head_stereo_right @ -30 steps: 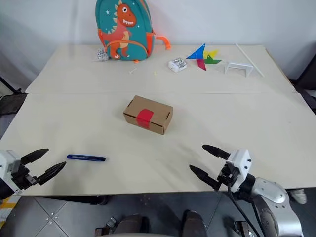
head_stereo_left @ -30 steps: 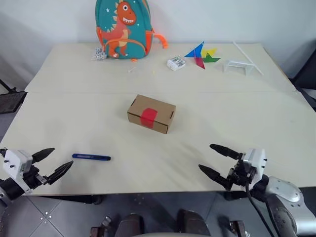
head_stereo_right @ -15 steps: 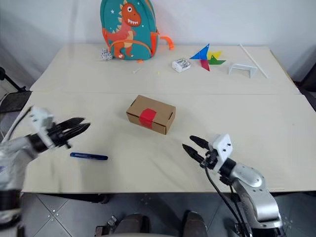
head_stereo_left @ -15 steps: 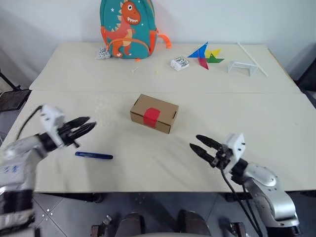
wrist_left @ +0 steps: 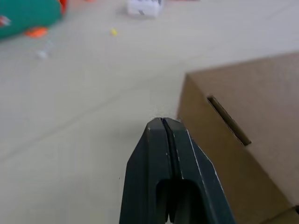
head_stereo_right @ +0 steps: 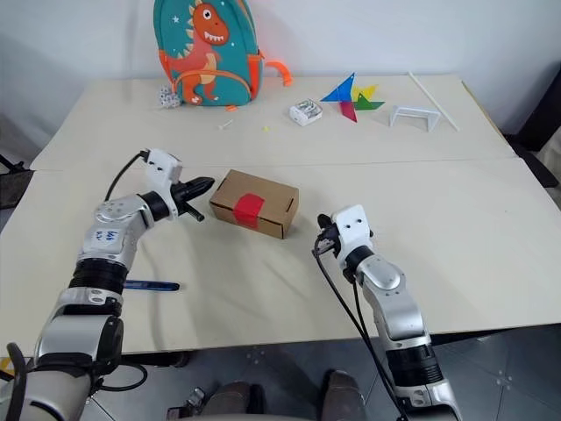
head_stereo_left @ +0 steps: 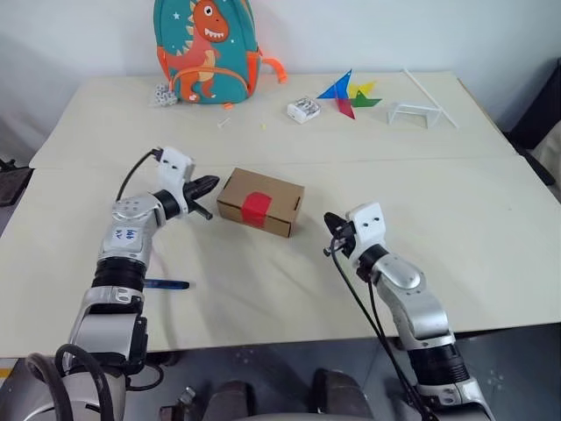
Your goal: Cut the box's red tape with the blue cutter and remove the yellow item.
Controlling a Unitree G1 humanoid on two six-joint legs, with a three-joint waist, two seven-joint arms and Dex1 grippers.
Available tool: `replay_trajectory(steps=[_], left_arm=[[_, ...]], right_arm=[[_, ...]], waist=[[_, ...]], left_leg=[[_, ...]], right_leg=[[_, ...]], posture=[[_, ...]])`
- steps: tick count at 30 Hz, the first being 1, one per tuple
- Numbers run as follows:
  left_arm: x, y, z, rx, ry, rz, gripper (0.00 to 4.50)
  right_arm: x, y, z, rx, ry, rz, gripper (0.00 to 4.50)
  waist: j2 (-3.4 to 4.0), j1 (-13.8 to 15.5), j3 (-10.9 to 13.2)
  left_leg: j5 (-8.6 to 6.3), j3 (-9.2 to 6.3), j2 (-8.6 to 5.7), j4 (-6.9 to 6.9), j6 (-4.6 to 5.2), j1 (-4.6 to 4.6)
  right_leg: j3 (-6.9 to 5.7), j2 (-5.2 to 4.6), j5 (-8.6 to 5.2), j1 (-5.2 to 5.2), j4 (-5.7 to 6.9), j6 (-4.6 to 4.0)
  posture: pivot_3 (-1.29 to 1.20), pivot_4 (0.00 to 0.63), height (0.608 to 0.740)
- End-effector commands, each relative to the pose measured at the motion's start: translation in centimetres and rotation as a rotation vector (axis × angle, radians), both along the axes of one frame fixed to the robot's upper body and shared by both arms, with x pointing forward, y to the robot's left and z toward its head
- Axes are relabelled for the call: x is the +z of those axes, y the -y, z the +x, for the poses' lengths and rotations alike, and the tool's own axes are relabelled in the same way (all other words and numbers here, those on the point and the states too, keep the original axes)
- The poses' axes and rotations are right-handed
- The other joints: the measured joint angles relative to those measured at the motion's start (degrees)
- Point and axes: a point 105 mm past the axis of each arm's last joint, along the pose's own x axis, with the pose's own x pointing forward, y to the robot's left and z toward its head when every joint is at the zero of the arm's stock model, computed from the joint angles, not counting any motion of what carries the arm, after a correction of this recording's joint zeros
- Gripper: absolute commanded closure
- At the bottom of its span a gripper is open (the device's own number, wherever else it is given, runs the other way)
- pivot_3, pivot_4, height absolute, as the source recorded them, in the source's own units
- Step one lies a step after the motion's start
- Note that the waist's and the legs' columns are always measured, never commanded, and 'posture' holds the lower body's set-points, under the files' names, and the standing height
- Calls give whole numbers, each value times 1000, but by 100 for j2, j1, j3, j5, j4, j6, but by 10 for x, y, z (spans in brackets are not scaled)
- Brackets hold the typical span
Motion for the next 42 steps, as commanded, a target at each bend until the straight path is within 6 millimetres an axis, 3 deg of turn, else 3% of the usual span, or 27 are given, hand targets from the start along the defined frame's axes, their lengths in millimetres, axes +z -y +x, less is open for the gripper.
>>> replay_trajectory(steps=[1, 11, 17, 20, 25, 28, 33, 38, 42], left_arm=[[-4, 23, -24, -208, -54, 14, 4500], [-15, 39, -76, -400, -187, -35, 4500], [-17, 36, -116, -469, -273, -51, 4500], [-17, 27, -127, -445, -293, -45, 4500], [1, 10, -138, -469, -289, -46, 4500], [31, 0, -131, -479, -230, -95, 4500], [54, -7, -70, -302, -59, -170, 4500], [42, 25, -11, -218, -27, -122, 4500], [23, 39, 0, -227, -78, -62, 4500]], right_arm=[[14, -23, -1, 113, 12, 38, 4461], [16, -35, 9, 281, -39, 24, 4461], [15, -13, 35, 281, -37, -102, 4461], [28, 1, 47, 247, 5, -145, 4461], [53, 16, 40, 258, 82, -137, 4461], [54, 28, 25, 258, 81, -152, 4461], [32, 30, -13, 319, -58, -162, 4461], [2, 4, -48, 375, -230, -113, 4461], [-4, -10, -47, 353, -251, -97, 4461]], waist=[[0, -15, 0], [1, 0, 0], [2, -9, 1], [5, -8, 3], [6, 23, 4], [6, 49, 4], [6, 177, 4], [-1, 197, 4], [-5, 101, 7]], left_leg=[[0, 2, 0, 0, 0, 1], [0, 1, 1, 12, 0, 3], [0, 2, 3, 15, 0, 3], [0, 2, 4, 12, -1, 4], [-1, -1, 3, 17, -1, 2], [-1, -4, 3, 19, -2, -4], [-2, -5, 0, 35, -2, -7], [-3, 0, -3, 48, 0, -13], [-4, 15, -3, 39, 2, -17]], right_leg=[[1, 0, 0, 0, 1, 0], [8, -3, 0, 2, 8, 0], [13, -3, 0, 2, 9, 0], [14, -3, 0, 1, 10, 0], [15, -3, 0, 2, 9, 0], [14, -3, 0, 1, 7, 0], [13, -3, 0, 9, 4, 0], [11, -2, 0, 8, 4, 0], [14, -2, 0, -6, 2, 0]], posture=[[0, 150, 740], [0, 150, 740], [0, 150, 740], [0, 150, 740], [0, 150, 740], [0, 150, 740], [0, 150, 740], [0, 150, 740], [0, 150, 740]])
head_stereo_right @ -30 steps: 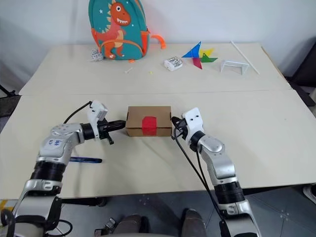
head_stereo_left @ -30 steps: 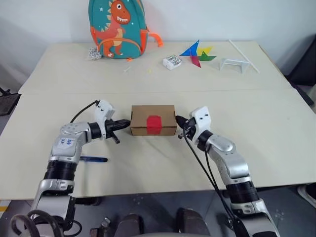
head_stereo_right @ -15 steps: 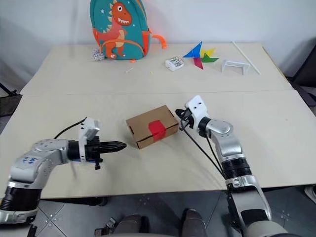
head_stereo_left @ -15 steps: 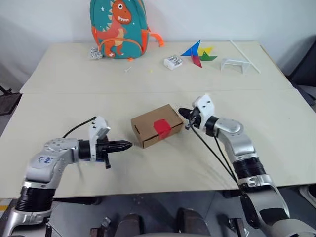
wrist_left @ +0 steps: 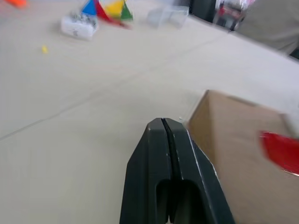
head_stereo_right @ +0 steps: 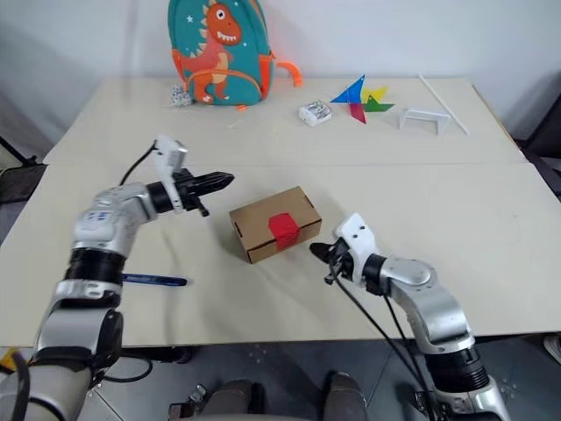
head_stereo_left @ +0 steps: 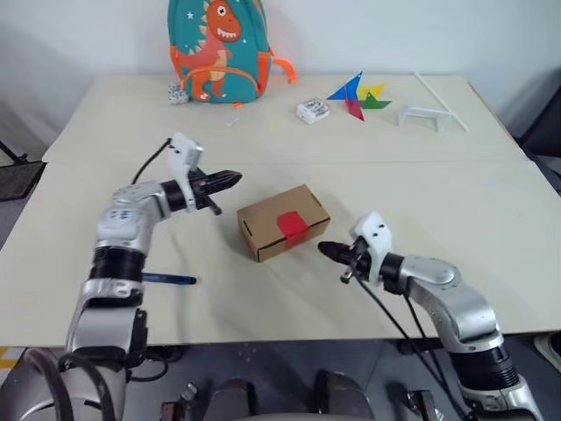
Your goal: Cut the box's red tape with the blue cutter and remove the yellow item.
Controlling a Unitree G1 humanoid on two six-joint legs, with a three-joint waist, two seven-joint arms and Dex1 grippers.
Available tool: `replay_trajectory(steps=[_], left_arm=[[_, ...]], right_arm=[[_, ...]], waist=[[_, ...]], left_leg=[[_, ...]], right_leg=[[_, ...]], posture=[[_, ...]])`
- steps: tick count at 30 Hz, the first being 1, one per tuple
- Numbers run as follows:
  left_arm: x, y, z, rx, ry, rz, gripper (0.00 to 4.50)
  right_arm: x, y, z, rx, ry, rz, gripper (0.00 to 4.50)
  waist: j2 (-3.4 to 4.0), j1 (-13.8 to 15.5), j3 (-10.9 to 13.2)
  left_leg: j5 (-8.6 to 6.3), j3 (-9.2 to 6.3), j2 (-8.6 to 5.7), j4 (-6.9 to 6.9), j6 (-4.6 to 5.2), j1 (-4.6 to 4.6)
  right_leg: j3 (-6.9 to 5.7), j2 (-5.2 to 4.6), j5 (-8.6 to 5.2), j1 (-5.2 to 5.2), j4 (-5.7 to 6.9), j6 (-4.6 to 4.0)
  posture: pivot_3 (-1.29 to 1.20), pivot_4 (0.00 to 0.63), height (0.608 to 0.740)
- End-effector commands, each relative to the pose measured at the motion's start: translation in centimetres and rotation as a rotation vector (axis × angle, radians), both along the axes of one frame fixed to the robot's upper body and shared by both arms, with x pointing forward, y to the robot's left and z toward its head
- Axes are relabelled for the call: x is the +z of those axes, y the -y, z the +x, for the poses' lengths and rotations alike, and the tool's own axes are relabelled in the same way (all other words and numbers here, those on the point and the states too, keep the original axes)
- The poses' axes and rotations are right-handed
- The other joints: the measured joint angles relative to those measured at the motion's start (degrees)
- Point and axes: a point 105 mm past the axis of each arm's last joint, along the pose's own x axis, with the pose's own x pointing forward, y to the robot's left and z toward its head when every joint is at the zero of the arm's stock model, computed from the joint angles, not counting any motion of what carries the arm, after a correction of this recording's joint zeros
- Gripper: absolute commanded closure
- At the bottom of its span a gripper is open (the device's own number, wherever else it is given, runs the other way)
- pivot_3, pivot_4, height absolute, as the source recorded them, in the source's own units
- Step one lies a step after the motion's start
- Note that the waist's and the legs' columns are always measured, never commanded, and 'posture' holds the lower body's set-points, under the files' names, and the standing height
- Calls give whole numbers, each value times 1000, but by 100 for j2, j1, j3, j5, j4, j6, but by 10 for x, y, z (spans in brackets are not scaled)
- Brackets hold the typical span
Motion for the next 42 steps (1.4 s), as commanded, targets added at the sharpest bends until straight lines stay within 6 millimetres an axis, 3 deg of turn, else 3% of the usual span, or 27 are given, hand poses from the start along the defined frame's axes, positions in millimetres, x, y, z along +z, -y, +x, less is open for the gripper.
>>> replay_trajectory(steps=[1, 5, 12, 16, 23, 28, 35, 40, 42], left_arm=[[-11, 4, 4, -31, -3, 82, 4500], [-28, 11, -7, -121, -97, 111, 4500], [-34, 6, -41, -237, -178, 85, 4500], [-40, 3, -66, -251, -225, 70, 4500], [-48, 17, -98, -248, -274, 22, 4500], [-54, 30, -109, -212, -290, -25, 4500], [-59, 42, -119, -196, -313, -52, 4500], [-62, 38, -122, -180, -318, -38, 4500], [-63, 33, -125, -173, -312, -21, 4500]], right_arm=[[9, -12, 2, -26, 31, 18, 4461], [9, -15, 10, -59, 39, 18, 4461], [19, -16, 21, -67, 60, 33, 4461], [24, -17, 28, -47, 75, 25, 4461], [25, -11, 39, 14, 98, -32, 4461], [34, -9, 52, 51, 127, -47, 4461], [30, -6, 67, 93, 137, -74, 4461], [28, 3, 72, 89, 155, -91, 4461], [36, 9, 73, 81, 184, -70, 4461]], waist=[[0, -41, 0], [-3, -90, 1], [-2, -105, 1], [-2, -106, 1], [-3, -61, 2], [-2, -92, 2], [-2, -95, 2], [-2, -98, 2], [-2, -103, 2]], left_leg=[[0, 0, 1, -4, 0, 1], [0, -1, 2, -6, 0, 1], [0, -4, 3, -2, 0, 0], [0, -6, 4, 0, 0, 0], [0, -13, 3, 10, 0, -1], [-1, -11, 3, 11, 0, 0], [0, -12, 3, 10, 0, 0], [0, -14, 4, 9, 0, 0], [0, -12, 4, 9, 0, 0]], right_leg=[[0, 0, 0, -2, 2, 0], [-1, 0, 0, -4, 4, 0], [0, 0, 0, -4, 6, 0], [1, -1, 0, -4, 8, 0], [2, -4, 0, 2, 10, 0], [4, -4, 0, 2, 8, 0], [3, -4, 0, 4, 7, 0], [2, -3, 0, 4, 8, 0], [3, -4, 0, 4, 7, 0]], posture=[[0, 150, 740], [0, 150, 740], [0, 150, 740], [0, 150, 740], [0, 150, 740], [0, 150, 740], [0, 150, 740], [0, 150, 740], [0, 150, 740]])
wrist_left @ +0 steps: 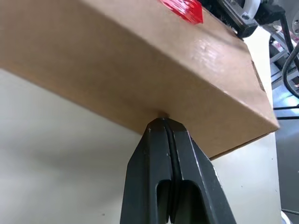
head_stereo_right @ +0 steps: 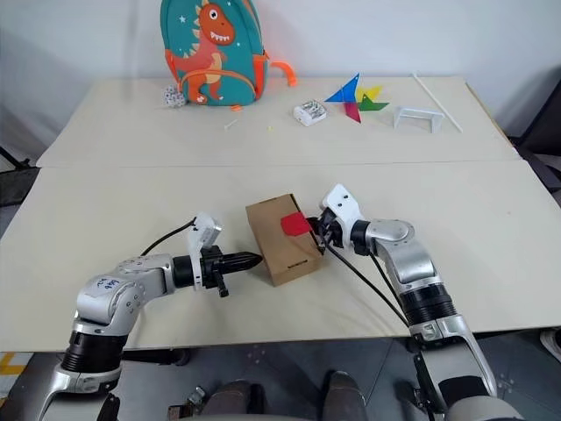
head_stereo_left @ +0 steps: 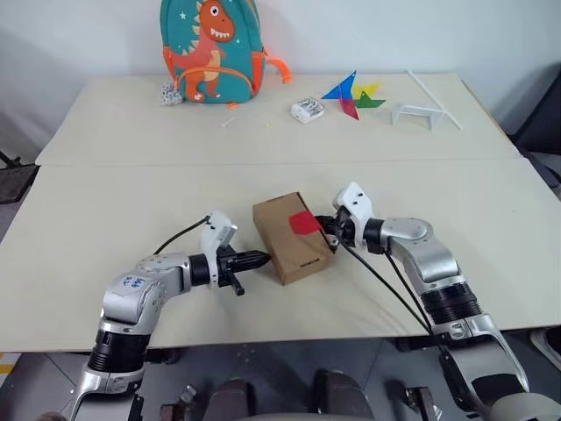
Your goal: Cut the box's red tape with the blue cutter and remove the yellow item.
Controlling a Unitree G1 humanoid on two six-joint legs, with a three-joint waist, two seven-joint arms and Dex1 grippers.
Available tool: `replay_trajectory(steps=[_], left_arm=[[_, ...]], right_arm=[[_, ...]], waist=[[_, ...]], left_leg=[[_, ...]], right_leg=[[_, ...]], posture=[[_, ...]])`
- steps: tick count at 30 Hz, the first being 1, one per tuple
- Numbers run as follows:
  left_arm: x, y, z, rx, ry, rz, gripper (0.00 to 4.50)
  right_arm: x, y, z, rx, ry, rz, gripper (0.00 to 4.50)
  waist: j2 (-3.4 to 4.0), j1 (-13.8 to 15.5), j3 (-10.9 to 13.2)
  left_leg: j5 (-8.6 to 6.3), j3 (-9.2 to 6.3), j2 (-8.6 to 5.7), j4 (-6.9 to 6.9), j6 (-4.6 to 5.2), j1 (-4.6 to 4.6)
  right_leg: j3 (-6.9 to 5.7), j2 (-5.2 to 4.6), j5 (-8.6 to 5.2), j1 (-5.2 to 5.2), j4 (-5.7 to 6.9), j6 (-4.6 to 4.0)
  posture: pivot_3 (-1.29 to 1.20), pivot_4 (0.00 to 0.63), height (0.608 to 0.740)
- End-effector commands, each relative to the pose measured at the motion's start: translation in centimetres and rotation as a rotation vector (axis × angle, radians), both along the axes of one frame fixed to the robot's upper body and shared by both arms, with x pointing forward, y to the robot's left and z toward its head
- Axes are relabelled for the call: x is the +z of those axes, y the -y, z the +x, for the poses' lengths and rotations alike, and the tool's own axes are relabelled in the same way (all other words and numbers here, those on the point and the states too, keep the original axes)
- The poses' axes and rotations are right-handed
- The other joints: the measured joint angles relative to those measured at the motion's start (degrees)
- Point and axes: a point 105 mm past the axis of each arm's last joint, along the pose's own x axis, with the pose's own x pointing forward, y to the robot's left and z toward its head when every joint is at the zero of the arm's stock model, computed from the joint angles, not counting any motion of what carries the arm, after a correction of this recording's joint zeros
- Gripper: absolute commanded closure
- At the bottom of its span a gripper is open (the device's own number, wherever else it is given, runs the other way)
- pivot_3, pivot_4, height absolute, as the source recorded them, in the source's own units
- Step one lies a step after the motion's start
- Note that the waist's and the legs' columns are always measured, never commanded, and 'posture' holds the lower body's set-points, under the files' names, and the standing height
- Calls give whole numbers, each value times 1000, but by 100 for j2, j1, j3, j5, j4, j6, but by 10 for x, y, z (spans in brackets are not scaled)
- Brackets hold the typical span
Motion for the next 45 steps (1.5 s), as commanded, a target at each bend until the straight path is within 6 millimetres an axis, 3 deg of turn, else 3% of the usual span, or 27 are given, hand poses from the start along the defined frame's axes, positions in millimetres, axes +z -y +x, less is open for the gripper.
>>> replay_trajectory(steps=[1, 4, 5, 7, 9, 13, 20, 22, 27, 31, 37, 45], left_arm=[[8, -5, -7, -14, 45, 9, 4500], [20, -22, -10, 8, 117, 6, 4500], [34, -39, -15, 11, 178, -21, 4500], [58, -67, -24, 34, 288, -63, 4131], [67, -92, -29, 81, 356, -34, 3671], [58, -166, -33, 246, 365, 139, 2446], [48, -230, -55, 298, 324, 274, 246], [40, -256, -69, 318, 269, 324, 16], [30, -286, -88, 300, 189, 416, 16], [40, -277, -81, 172, 257, 444, 16], [28, -246, -74, -127, 297, 572, 16], [14, -213, -40, -251, 311, 616, 16]], right_arm=[[24, 13, 3, -3, 90, 39, 4461], [42, 26, -8, 29, 135, 84, 4461], [47, 37, -19, 47, 131, 103, 4461], [53, 52, -39, 85, 108, 133, 4311], [56, 57, -60, 152, 93, 164, 3926], [64, 52, -98, 259, 93, 267, 2575], [61, 26, -136, 391, 174, 298, 86], [58, 11, -148, 462, 181, 333, 0], [53, -10, -173, 602, 156, 388, 0], [56, -11, -182, 619, 202, 376, 0], [69, -9, -184, 588, 260, 386, 0], [56, 8, -193, 489, 212, 335, 0]], waist=[[0, 2, 0], [1, 11, 0], [1, 17, 0], [2, 24, 2], [3, 30, 3], [4, 15, 3], [3, 48, 3], [3, 46, 3], [0, 36, 4], [-8, 118, 3], [-9, 143, 3], [-12, 162, 3]], left_leg=[[0, -1, 0, -1, 0, 0], [0, -1, 0, 0, 0, 0], [0, -1, 0, 0, 0, 0], [0, -2, 1, 0, -1, -4], [-4, -7, 6, -13, -7, -4], [-5, 9, 5, -16, -4, 11], [-15, 20, 6, -19, 1, 19], [-16, 24, 8, -26, -1, 19], [-17, 38, 10, -32, 2, 24], [-20, 39, 9, -31, 5, 25], [-27, 47, 11, -21, 8, 27], [-32, 56, 11, -13, 14, 26]], right_leg=[[0, 0, 0, 0, 0, 0], [0, 0, 0, 0, -1, 0], [0, 0, 0, 0, -1, 0], [0, 0, 0, -1, -5, 0], [-8, 2, 0, -4, -10, 0], [-3, 2, -1, 7, -19, -1], [6, 2, -2, 2, -15, -4], [5, 3, -2, -3, -13, -4], [5, 3, -2, -8, -13, -4], [5, 3, -2, -7, -11, -4], [5, 3, -2, -9, -3, -4], [5, 2, -2, -10, 0, -4]], posture=[[0, 150, 740], [0, 150, 740], [0, 150, 740], [0, 150, 740], [0, 150, 740], [0, 150, 740], [0, 150, 740], [0, 150, 740], [0, 150, 740], [0, 150, 740], [0, 150, 740], [0, 150, 740]])
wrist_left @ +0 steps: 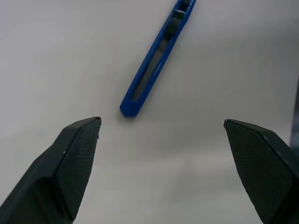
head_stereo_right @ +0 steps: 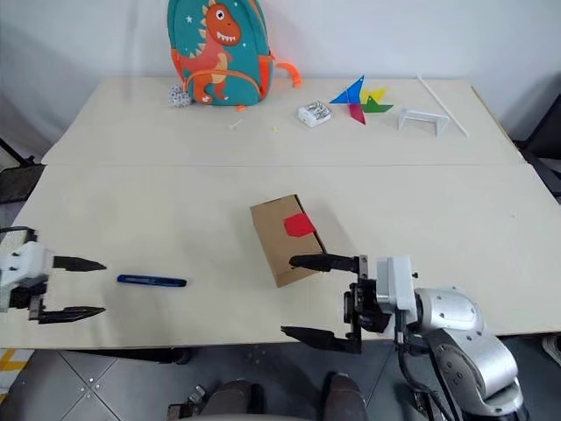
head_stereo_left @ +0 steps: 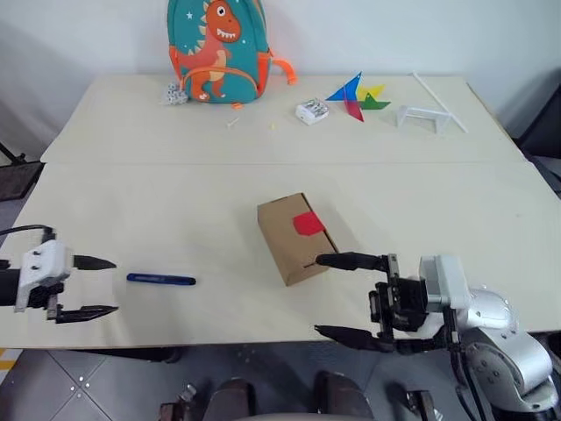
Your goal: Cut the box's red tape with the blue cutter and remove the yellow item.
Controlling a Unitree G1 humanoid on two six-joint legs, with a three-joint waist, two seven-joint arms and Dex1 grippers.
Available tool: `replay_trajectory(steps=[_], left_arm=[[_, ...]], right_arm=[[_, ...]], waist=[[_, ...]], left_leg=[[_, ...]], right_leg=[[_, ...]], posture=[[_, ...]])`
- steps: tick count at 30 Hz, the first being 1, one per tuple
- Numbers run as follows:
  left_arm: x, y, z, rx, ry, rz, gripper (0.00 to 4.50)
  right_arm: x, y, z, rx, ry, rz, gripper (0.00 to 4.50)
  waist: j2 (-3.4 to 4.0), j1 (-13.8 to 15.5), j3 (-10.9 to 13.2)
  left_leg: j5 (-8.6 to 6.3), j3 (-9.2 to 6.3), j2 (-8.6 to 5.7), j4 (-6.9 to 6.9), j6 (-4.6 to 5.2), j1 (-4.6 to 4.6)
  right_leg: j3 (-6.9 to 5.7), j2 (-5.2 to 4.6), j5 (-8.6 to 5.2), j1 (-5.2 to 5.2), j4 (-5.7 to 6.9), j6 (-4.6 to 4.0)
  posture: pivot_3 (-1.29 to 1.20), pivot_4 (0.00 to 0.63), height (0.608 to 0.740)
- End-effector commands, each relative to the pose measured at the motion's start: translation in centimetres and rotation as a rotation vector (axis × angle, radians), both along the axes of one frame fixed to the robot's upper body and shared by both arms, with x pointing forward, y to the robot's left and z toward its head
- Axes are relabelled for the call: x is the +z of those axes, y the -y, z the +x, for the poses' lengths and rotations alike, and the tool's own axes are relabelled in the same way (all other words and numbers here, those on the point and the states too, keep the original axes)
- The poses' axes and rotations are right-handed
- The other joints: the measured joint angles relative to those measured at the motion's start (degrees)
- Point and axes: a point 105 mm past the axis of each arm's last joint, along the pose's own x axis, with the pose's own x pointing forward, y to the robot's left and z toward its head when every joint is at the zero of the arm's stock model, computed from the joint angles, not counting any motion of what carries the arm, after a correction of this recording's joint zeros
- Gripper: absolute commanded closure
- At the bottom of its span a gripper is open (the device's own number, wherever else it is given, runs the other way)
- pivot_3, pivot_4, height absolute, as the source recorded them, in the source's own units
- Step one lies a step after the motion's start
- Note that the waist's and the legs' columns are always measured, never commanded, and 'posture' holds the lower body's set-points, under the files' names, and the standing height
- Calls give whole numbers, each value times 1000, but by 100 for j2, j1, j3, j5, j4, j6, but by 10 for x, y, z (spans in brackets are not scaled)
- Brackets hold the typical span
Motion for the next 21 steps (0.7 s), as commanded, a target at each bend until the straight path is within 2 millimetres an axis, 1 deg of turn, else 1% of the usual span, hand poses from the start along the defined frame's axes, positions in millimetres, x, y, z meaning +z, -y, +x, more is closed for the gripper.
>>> replay_trajectory(steps=[1, 4, 6, 8, 12, 15, 18, 21], left_arm=[[-4, 11, 10, -31, -18, 2, 16], [-10, 22, 18, -35, -59, -22, 16], [-17, 26, 19, -56, -93, 18, 16], [-23, 25, 23, -51, -100, 64, 16], [-27, 24, 28, -49, -114, 90, 16], [-30, 21, 28, -59, -131, 111, 653], [-31, 20, 30, -55, -133, 117, 1531], [-35, 20, 27, -82, -155, 135, 2399]], right_arm=[[4, 7, -8, -29, 30, -13, 0], [2, 10, -10, -53, 15, -19, 0], [2, 10, -12, -58, 13, -18, 0], [2, 9, -12, -65, 11, -17, 0], [3, 7, -11, -75, 14, -12, 0], [4, 6, -11, -80, 14, -9, 0], [4, 6, -11, -84, 16, -10, 0], [5, 7, -9, -93, 23, -11, 0]], waist=[[-1, -10, 0], [-2, -37, 0], [-2, -51, 0], [-2, -25, -1], [-1, -7, -1], [1, -12, -2], [5, -15, -5], [10, -20, -8]], left_leg=[[0, 1, 0, 2, 0, 0], [0, 3, 1, 5, 0, 1], [0, 6, 3, 4, 0, 3], [0, 7, 4, 4, 0, 5], [-1, 10, 3, 16, 1, 6], [-2, 11, 3, 18, 2, 10], [-3, 15, 3, 18, 4, 13], [-3, 16, 3, 17, 4, 15]], right_leg=[[0, 0, 0, 0, 0, 0], [0, 0, 0, 0, 1, 0], [0, 1, 0, -1, 2, 0], [1, 1, 0, -1, 4, 0], [4, 0, 0, 2, 6, 0], [8, 0, 0, 4, 10, 0], [10, 0, 0, 3, 11, 0], [11, 0, 0, 3, 12, 0]], posture=[[0, 150, 740], [0, 150, 740], [0, 150, 740], [0, 150, 740], [0, 150, 740], [0, 150, 740], [0, 150, 740], [0, 150, 740]])
